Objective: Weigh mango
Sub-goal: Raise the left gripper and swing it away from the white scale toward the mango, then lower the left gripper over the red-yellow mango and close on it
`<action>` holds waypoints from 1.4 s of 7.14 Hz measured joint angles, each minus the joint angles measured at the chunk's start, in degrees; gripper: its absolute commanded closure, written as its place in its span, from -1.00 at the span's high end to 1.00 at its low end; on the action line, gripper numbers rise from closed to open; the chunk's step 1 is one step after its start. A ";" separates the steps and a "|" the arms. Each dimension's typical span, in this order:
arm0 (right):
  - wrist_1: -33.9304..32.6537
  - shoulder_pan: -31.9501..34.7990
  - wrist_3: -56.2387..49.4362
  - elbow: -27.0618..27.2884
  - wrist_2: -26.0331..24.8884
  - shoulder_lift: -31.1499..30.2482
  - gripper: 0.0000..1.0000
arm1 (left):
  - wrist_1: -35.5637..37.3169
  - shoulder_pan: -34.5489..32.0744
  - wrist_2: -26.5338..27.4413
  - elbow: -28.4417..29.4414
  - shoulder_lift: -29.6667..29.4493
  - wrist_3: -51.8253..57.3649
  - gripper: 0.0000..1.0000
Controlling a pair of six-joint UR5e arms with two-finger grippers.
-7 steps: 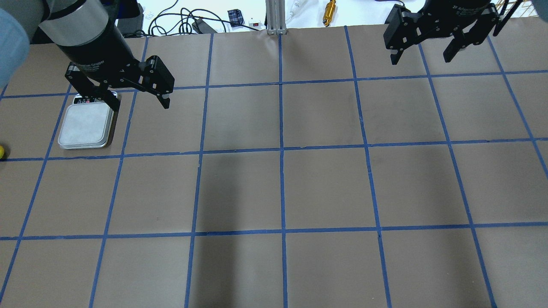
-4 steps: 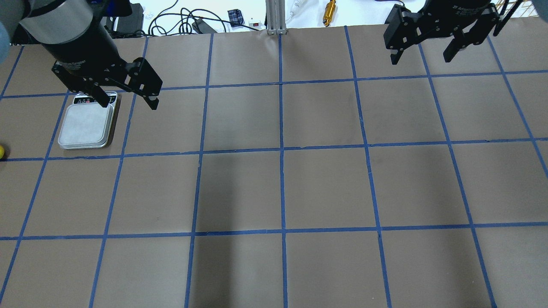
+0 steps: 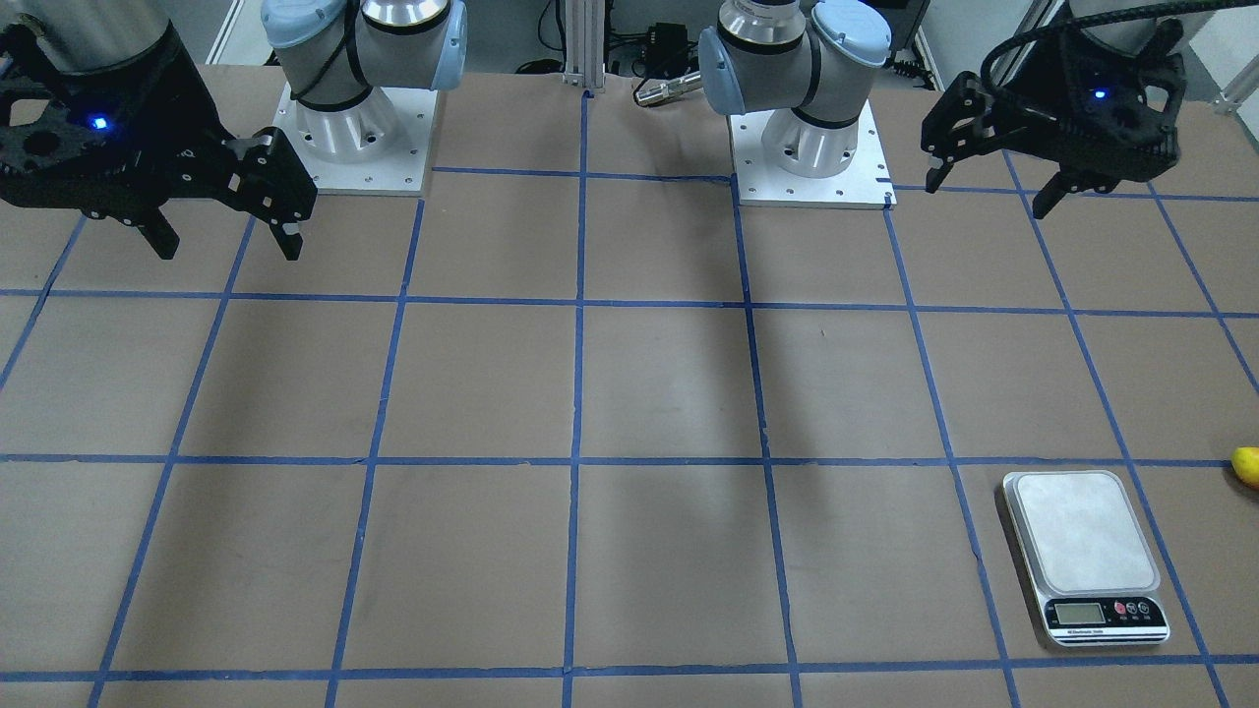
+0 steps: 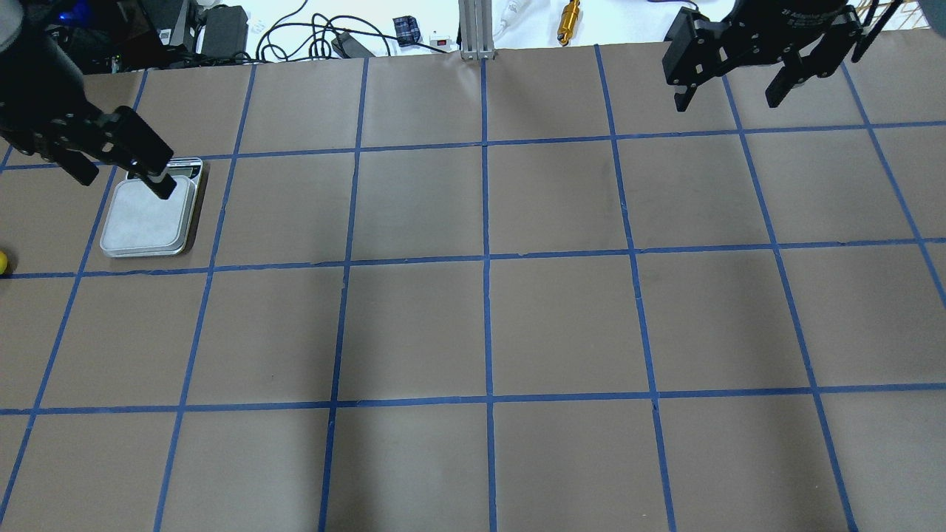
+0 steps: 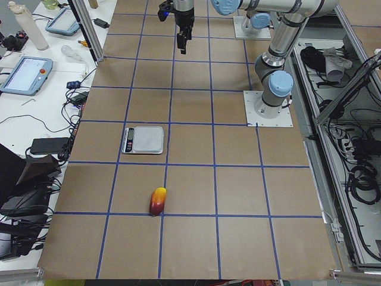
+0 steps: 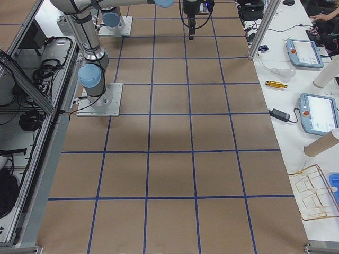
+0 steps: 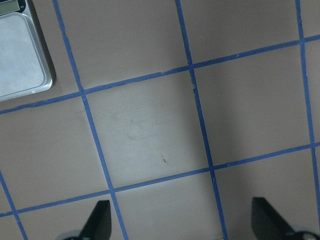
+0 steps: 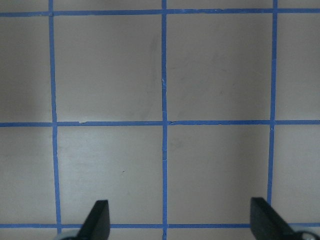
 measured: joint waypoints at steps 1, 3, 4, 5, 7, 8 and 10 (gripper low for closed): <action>0.00 0.01 0.00 0.00 0.00 0.01 1.00 | -1.04 5.38 -0.03 0.39 -0.06 8.52 1.00; 0.00 0.02 0.00 0.00 0.00 0.00 1.00 | -2.41 15.31 0.00 0.95 -0.87 21.30 1.00; 0.00 0.02 0.00 0.00 0.00 0.01 1.00 | -2.39 19.45 0.43 1.39 -1.99 27.01 1.00; 0.00 0.02 0.00 0.00 0.00 0.02 1.00 | -0.92 24.05 0.82 1.52 -4.01 34.69 1.00; 0.00 0.02 0.00 0.00 0.00 0.04 1.00 | 9.25 31.61 0.90 1.51 -11.67 54.93 1.00; 0.00 0.02 0.00 0.00 0.00 0.04 1.00 | 16.05 33.12 1.03 1.88 -16.13 62.78 1.00; 0.00 0.00 0.00 0.00 0.00 0.01 1.00 | 23.81 34.52 1.15 5.94 -24.65 74.66 1.00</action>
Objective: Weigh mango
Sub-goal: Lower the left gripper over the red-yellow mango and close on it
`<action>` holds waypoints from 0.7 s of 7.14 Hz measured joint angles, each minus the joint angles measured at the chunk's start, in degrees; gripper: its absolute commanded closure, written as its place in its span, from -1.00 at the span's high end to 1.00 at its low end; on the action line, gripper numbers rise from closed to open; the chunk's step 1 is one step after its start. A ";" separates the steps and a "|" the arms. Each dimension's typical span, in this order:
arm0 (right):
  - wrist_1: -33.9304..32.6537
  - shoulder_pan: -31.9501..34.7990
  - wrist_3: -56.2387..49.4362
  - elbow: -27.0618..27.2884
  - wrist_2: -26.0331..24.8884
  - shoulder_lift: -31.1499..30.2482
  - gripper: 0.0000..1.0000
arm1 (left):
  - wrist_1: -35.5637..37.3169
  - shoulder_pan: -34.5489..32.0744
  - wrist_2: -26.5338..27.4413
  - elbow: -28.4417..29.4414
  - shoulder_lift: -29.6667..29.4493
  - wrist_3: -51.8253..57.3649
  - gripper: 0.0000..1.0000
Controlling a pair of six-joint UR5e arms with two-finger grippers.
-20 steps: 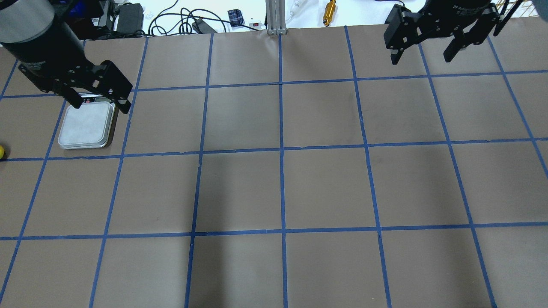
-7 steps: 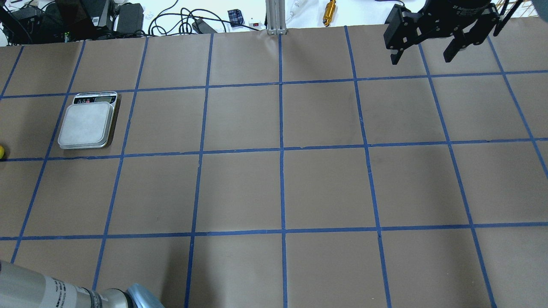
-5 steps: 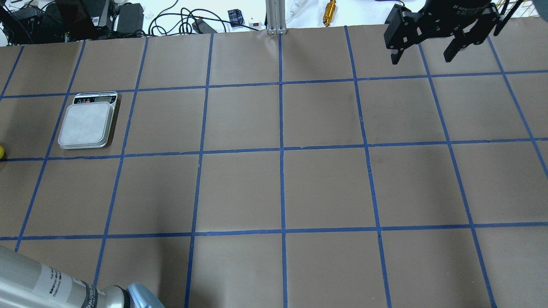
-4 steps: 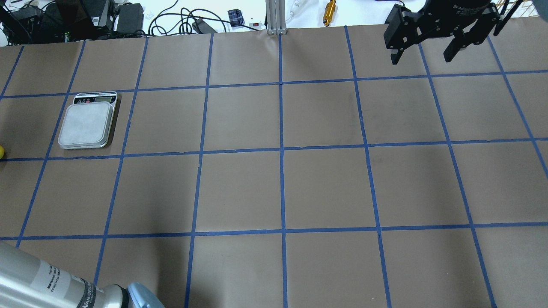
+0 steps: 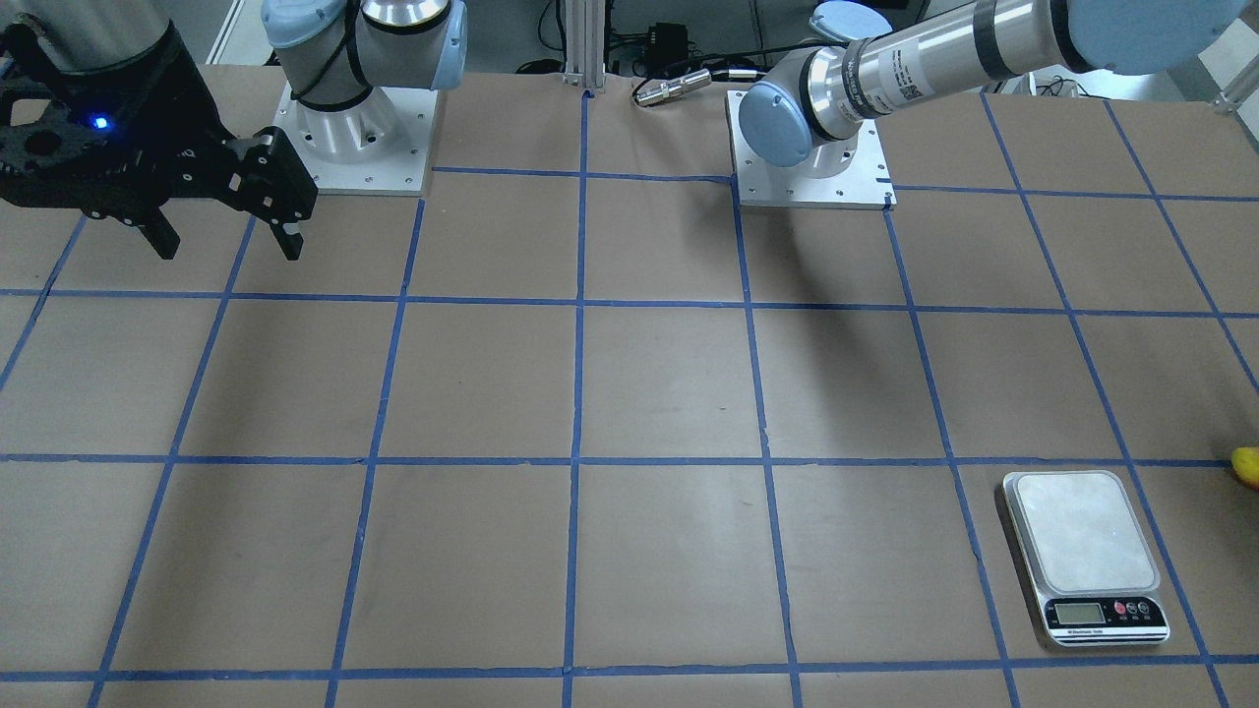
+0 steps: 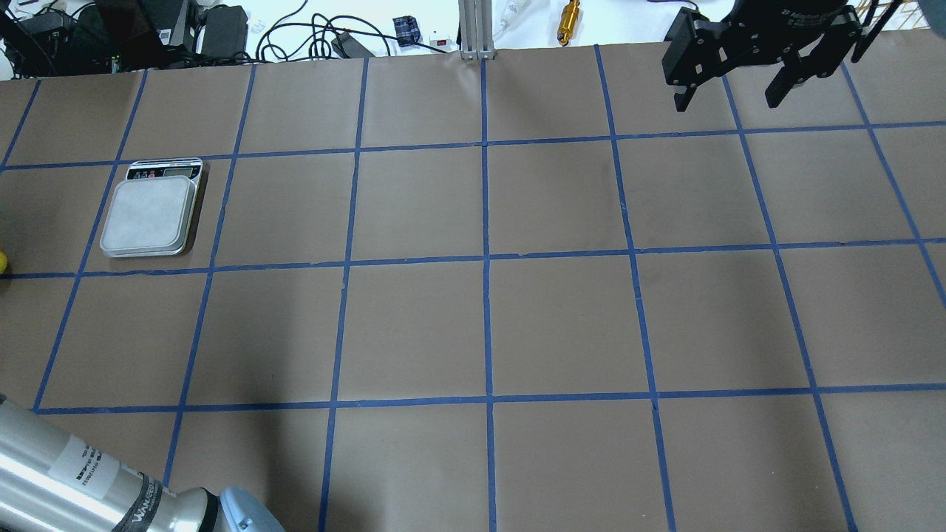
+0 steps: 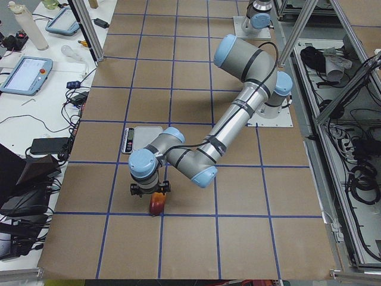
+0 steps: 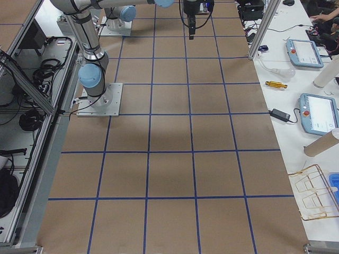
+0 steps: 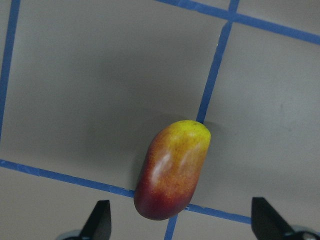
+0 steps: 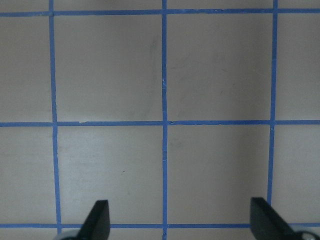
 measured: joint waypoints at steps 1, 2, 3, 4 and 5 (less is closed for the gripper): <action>0.00 -0.02 0.00 0.00 0.02 0.00 1.00 | 0.81 0.25 0.01 -0.27 -1.03 2.80 1.00; 0.00 -0.01 0.00 0.00 0.04 0.01 1.00 | 2.14 0.45 0.00 -0.75 -2.05 4.83 1.00; 0.00 0.00 0.00 0.00 0.04 0.02 1.00 | 3.45 0.53 0.03 -1.14 -2.92 6.11 1.00; 0.00 0.01 0.00 0.00 0.06 0.01 1.00 | 4.10 0.58 0.03 -1.38 -3.75 6.81 1.00; 0.00 0.01 0.00 0.00 0.08 0.00 1.00 | 4.35 0.66 -0.01 -1.51 -4.64 7.08 1.00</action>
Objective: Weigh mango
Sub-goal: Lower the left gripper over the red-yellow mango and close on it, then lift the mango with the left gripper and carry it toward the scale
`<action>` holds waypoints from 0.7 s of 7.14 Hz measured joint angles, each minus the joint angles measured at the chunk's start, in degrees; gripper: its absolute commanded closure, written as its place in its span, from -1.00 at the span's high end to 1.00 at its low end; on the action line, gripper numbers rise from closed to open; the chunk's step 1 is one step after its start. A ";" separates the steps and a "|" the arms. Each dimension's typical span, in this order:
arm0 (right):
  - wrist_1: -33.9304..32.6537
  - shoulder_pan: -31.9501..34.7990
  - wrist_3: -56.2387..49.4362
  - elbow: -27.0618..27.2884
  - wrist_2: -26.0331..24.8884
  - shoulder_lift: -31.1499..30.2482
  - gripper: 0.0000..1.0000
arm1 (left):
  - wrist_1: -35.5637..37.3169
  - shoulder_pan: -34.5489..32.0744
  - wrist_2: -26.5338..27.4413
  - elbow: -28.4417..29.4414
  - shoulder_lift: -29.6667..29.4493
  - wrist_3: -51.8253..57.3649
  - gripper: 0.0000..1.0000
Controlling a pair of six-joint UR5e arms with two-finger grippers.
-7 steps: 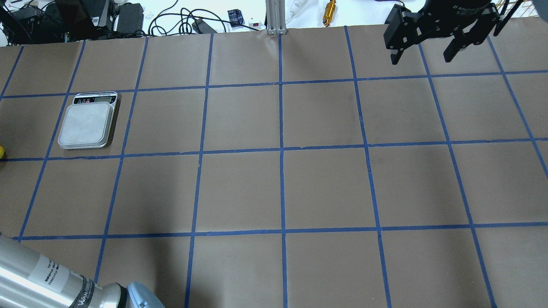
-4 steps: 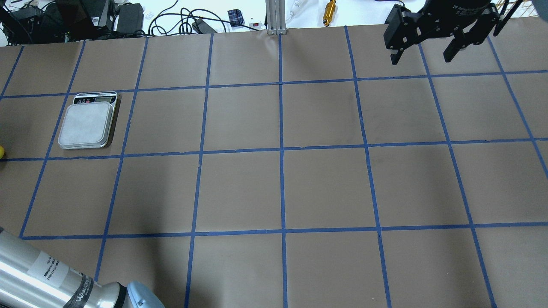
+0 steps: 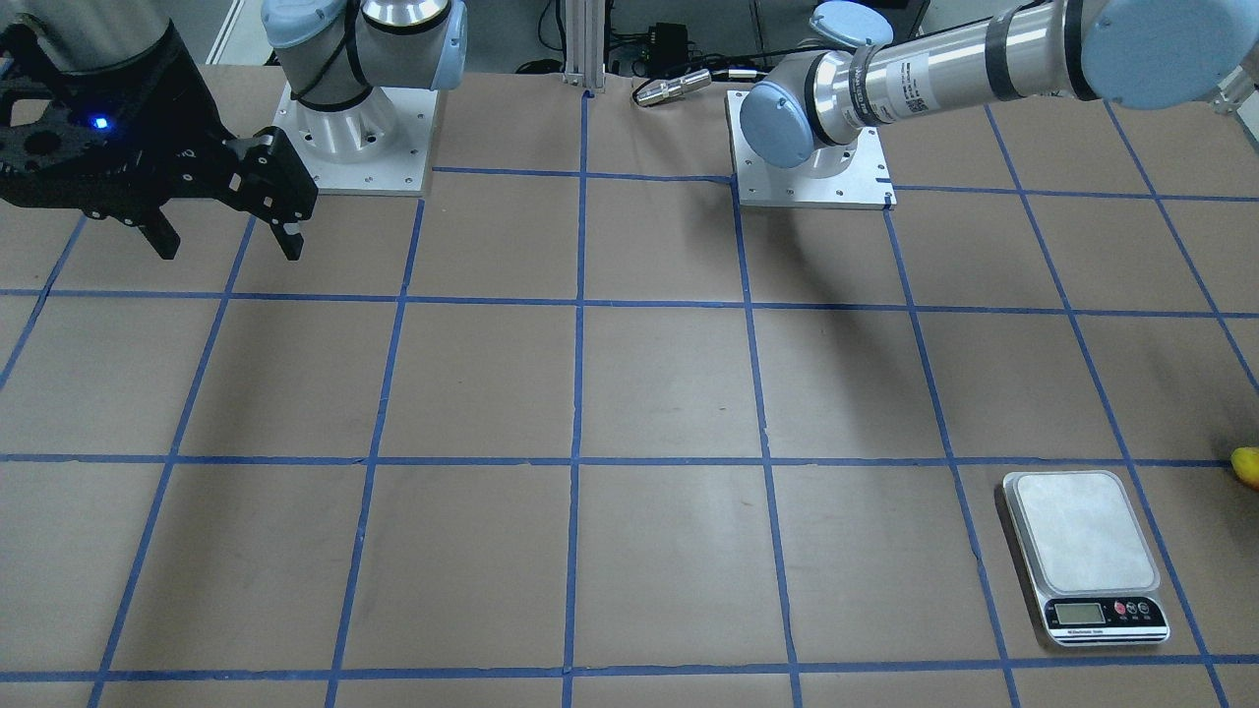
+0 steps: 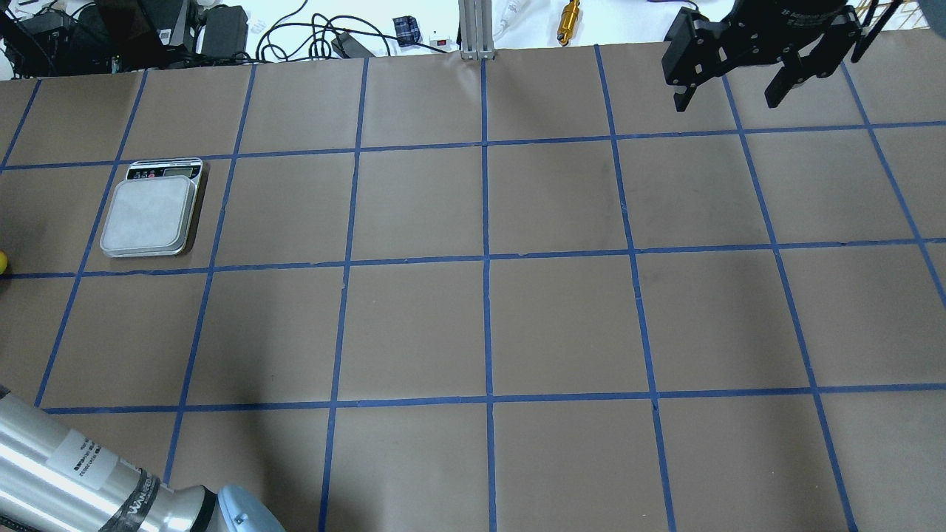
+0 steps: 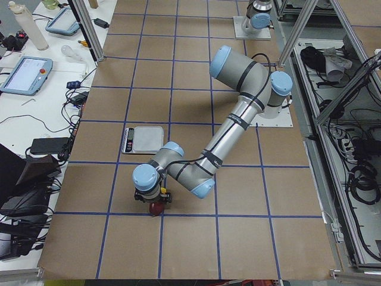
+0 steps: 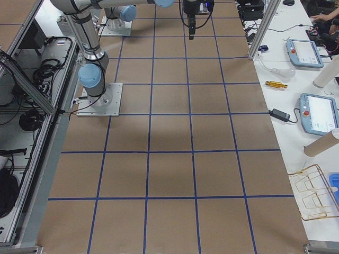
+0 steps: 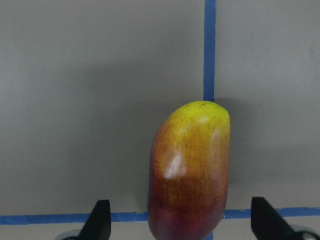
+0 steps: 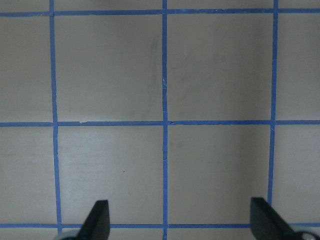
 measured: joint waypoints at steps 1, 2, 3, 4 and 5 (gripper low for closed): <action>0.00 -0.01 0.00 0.00 -0.01 -0.01 1.00 | 0.14 0.04 -0.02 -0.03 -0.70 0.09 1.00; 0.00 -0.02 0.00 0.00 -0.03 -0.02 1.00 | 0.50 0.15 -0.02 -0.09 -1.24 0.11 1.00; 0.00 -0.02 0.00 0.00 -0.03 -0.02 1.00 | 0.94 0.33 -0.03 -0.12 -1.67 0.13 1.00; 0.00 -0.03 0.00 0.00 -0.06 -0.02 1.00 | 1.17 0.51 -0.03 -0.30 -2.03 0.13 1.00; 0.00 -0.05 0.00 0.00 -0.07 -0.02 1.00 | 1.49 0.57 -0.05 -0.63 -2.20 0.11 0.92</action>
